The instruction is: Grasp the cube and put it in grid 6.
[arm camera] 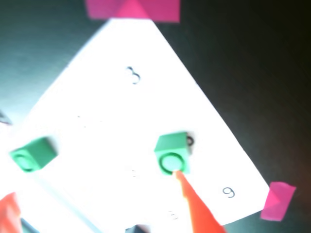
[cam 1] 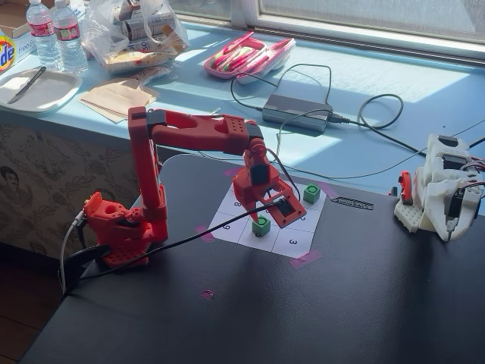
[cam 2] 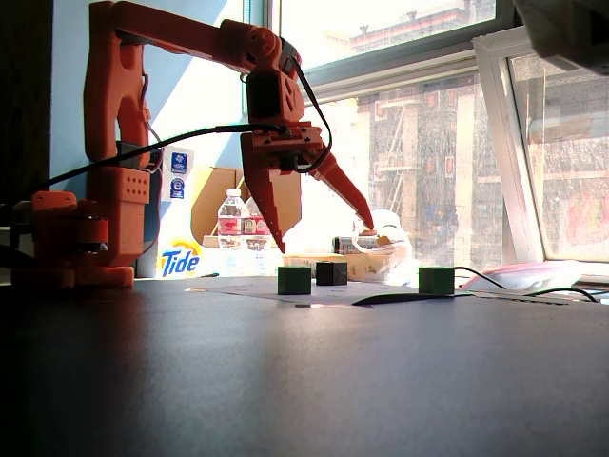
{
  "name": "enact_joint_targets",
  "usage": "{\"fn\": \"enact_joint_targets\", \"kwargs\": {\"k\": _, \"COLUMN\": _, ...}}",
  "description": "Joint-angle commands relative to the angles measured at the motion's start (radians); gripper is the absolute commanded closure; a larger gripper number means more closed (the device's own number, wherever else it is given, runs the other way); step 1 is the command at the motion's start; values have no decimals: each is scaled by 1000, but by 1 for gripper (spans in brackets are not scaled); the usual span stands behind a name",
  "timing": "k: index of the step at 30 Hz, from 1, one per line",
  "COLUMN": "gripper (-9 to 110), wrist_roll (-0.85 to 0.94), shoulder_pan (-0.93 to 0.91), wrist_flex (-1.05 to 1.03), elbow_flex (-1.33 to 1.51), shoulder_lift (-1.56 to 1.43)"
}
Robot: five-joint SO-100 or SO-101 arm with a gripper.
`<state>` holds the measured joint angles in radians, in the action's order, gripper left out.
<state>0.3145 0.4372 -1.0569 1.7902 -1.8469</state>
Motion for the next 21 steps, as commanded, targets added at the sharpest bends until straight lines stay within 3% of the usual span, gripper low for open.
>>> {"fn": "enact_joint_targets", "kwargs": {"k": 1, "gripper": 53, "wrist_roll": -9, "shoulder_pan": -117, "wrist_flex": 63, "elbow_flex": -32, "shoulder_lift": -324}}
{"fn": "enact_joint_targets", "kwargs": {"k": 6, "gripper": 57, "wrist_roll": -126, "shoulder_pan": -370, "wrist_flex": 368, "elbow_flex": 284, "shoulder_lift": -726}}
{"fn": "enact_joint_targets", "kwargs": {"k": 9, "gripper": 57, "wrist_roll": -137, "shoulder_pan": -445, "wrist_flex": 405, "elbow_flex": 572, "shoulder_lift": -942}}
{"fn": "enact_joint_targets", "kwargs": {"k": 17, "gripper": 63, "wrist_roll": -195, "shoulder_pan": -500, "wrist_flex": 129, "elbow_flex": 1112, "shoulder_lift": -1454}}
{"fn": "enact_joint_targets", "kwargs": {"k": 21, "gripper": 66, "wrist_roll": -224, "shoulder_pan": -537, "wrist_flex": 48, "elbow_flex": 1203, "shoulder_lift": -1454}}
